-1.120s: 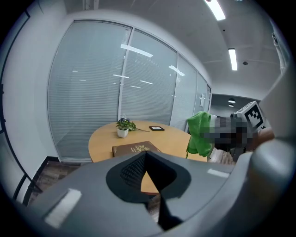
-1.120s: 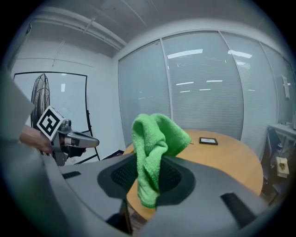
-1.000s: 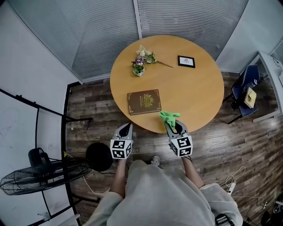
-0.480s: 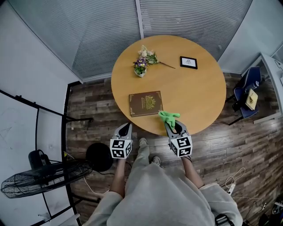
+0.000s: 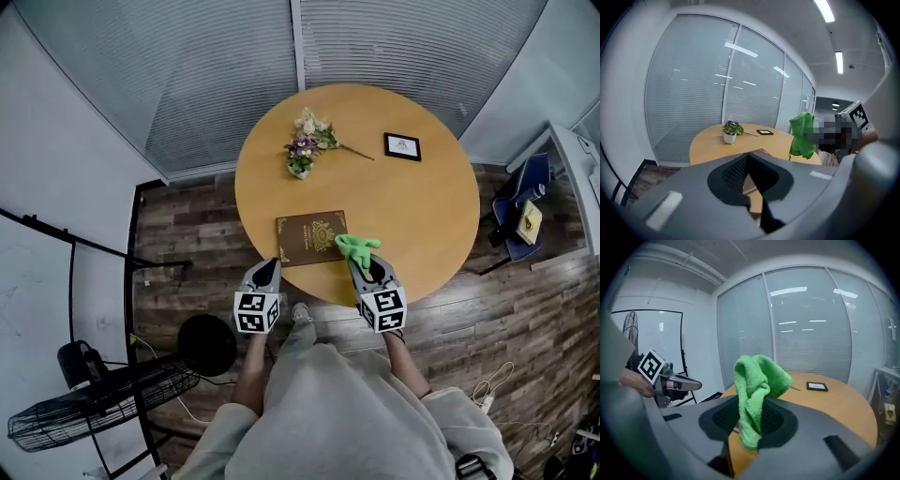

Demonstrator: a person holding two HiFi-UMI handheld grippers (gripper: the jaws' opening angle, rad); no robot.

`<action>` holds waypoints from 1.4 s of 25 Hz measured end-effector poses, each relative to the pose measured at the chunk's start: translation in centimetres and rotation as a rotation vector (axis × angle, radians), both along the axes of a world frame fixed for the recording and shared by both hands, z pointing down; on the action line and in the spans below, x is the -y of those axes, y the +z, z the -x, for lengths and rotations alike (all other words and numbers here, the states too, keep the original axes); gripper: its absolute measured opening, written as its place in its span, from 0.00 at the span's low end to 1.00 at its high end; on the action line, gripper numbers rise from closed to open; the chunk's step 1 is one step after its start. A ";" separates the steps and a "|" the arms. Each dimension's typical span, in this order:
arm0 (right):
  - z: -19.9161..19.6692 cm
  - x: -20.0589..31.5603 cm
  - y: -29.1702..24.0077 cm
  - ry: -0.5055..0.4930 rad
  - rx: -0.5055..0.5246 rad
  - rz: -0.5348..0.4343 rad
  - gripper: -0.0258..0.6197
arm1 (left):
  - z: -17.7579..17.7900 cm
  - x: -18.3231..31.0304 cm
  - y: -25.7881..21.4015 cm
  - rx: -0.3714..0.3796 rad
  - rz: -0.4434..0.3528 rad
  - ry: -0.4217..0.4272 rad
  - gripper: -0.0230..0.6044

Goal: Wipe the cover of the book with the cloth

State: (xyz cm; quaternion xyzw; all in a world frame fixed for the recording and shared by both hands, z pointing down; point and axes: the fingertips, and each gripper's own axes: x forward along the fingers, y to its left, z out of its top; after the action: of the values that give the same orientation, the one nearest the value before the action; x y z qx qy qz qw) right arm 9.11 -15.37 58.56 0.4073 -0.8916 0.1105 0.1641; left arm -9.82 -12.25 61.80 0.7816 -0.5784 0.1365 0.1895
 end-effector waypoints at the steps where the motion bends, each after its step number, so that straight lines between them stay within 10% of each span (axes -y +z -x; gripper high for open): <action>1: 0.4 0.5 -0.2 0.001 0.000 -0.002 0.21 | 0.3 0.5 -0.1 -0.002 -0.002 0.002 0.05; 35: 7.2 7.1 0.6 0.015 -0.004 0.030 0.21 | 5.8 7.8 1.7 -0.030 0.022 0.035 0.05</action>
State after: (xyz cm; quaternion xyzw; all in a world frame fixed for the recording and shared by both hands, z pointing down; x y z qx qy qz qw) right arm 1.91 -22.51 59.19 0.4115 -0.8865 0.1243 0.1711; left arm -15.62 -20.04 63.45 0.7915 -0.5601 0.1344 0.2044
